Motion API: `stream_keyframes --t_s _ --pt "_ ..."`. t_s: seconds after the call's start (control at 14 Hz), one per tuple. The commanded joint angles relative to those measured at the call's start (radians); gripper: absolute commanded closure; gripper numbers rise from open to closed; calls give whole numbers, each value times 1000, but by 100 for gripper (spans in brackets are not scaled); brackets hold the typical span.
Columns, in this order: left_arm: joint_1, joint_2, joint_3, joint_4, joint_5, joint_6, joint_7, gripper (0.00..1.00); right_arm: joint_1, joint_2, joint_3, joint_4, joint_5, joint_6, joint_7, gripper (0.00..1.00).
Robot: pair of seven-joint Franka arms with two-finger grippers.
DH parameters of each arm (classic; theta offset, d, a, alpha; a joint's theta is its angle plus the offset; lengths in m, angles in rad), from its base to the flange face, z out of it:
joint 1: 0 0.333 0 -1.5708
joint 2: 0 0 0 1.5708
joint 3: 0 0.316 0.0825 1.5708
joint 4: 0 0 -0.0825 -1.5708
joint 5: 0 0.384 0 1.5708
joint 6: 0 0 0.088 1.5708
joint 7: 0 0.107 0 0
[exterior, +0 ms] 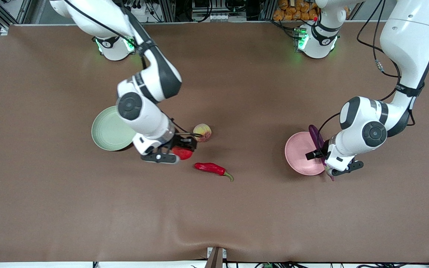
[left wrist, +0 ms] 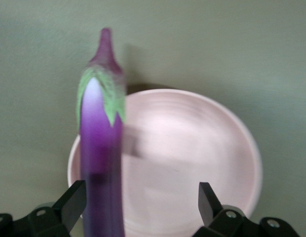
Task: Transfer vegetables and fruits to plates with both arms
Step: 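Carry the apple toward the green plate while the left gripper releases the eggplant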
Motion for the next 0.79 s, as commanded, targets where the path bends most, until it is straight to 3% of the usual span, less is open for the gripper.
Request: stream_keyframes --t_s 0.0,0.14,0.29,0.57,0.71 --pt "-8 -28 -72 40 5 -61 -82 0 -83 -118 20 -148 -11 -15 -133 81" --pt "-37 -20 -125 65 6 -61 -212 0 -122 -195 19 -238 -11 -21 -235 80" --pt "-121 -5 -128 92 12 -56 -332 0 -149 -238 19 -297 -14 -26 -278 80" --pt "-304 122 -120 261 18 -51 -646 0 -267 -272 16 -361 -26 -93 -469 80" --pt "-399 187 -78 356 18 -48 -824 0 -332 -272 17 -360 -80 -128 -528 80"
